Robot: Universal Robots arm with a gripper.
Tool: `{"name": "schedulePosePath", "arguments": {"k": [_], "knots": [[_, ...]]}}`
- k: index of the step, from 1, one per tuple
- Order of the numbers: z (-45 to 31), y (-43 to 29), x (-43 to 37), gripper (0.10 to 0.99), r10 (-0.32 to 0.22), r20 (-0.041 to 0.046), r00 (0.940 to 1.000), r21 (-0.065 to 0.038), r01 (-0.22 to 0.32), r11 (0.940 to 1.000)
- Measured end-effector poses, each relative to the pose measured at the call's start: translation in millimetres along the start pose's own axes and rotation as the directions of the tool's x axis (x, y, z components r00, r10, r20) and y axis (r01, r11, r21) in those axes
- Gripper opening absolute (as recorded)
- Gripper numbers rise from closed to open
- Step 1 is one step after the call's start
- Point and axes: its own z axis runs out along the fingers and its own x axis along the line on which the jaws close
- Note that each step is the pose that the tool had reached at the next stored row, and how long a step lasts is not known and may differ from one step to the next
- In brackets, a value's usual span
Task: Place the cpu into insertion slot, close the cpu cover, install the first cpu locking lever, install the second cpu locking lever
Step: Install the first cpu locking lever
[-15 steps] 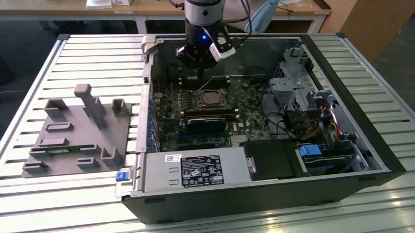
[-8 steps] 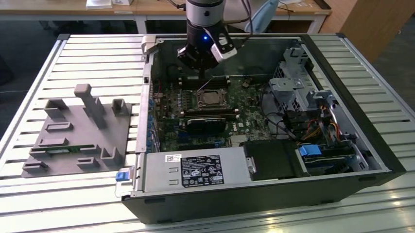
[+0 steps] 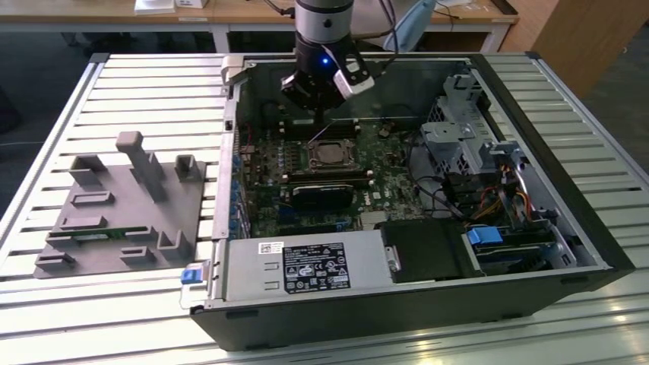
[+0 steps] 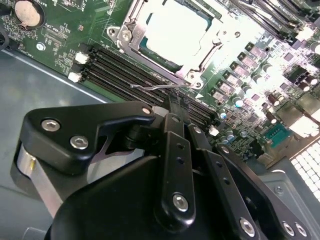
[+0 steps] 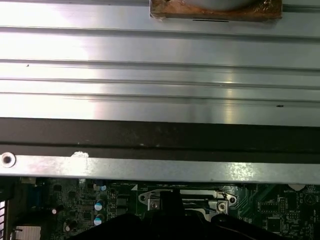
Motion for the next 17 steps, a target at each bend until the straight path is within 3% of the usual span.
{"name": "schedulePosePath", "arguments": {"k": [17], "knots": [[2.7,-0.2,-3.1,0.106,0.000,0.0000,1.0000,0.000,0.000,1.0000]]}}
